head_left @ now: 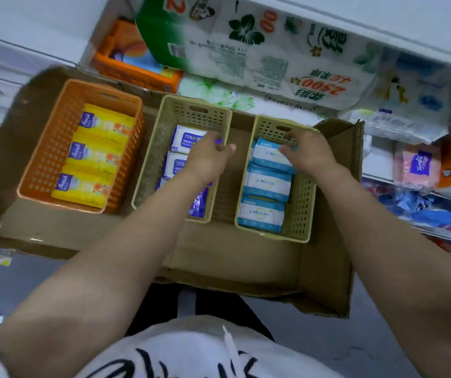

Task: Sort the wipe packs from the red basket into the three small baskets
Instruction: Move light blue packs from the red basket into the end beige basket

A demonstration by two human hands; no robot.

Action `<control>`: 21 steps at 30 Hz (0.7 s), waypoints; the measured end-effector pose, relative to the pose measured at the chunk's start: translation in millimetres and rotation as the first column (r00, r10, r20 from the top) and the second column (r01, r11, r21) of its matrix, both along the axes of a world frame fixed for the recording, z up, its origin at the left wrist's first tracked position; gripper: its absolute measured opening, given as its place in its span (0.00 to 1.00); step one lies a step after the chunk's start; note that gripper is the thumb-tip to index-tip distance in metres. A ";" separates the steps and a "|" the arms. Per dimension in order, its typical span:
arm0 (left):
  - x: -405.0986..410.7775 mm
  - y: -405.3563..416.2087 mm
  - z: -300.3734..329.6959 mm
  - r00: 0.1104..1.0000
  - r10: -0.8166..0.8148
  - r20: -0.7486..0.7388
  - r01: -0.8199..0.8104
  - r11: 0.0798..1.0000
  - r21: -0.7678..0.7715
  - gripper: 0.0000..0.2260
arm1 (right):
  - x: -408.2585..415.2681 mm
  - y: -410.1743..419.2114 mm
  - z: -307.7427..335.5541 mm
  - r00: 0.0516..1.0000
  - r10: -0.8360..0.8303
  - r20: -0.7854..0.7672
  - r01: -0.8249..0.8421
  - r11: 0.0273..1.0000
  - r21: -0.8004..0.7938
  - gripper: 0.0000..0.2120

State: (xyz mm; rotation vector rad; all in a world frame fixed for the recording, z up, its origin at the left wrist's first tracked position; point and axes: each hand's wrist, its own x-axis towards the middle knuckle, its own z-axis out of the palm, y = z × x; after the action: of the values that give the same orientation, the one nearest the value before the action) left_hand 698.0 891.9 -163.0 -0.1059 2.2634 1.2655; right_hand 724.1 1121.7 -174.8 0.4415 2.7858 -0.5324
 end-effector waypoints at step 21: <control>3.9 -508.6 155.3 0.608 -0.229 -0.760 -0.107 0.925 -0.364 0.18 | 7.8 -442.6 184.4 0.759 0.276 -0.590 -0.254 0.959 0.122 0.17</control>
State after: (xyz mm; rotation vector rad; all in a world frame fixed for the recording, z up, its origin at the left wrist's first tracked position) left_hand 701.9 383.3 -7.8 0.5150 3.2338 0.8879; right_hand 731.9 679.1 9.6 -0.1714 3.3877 -0.6470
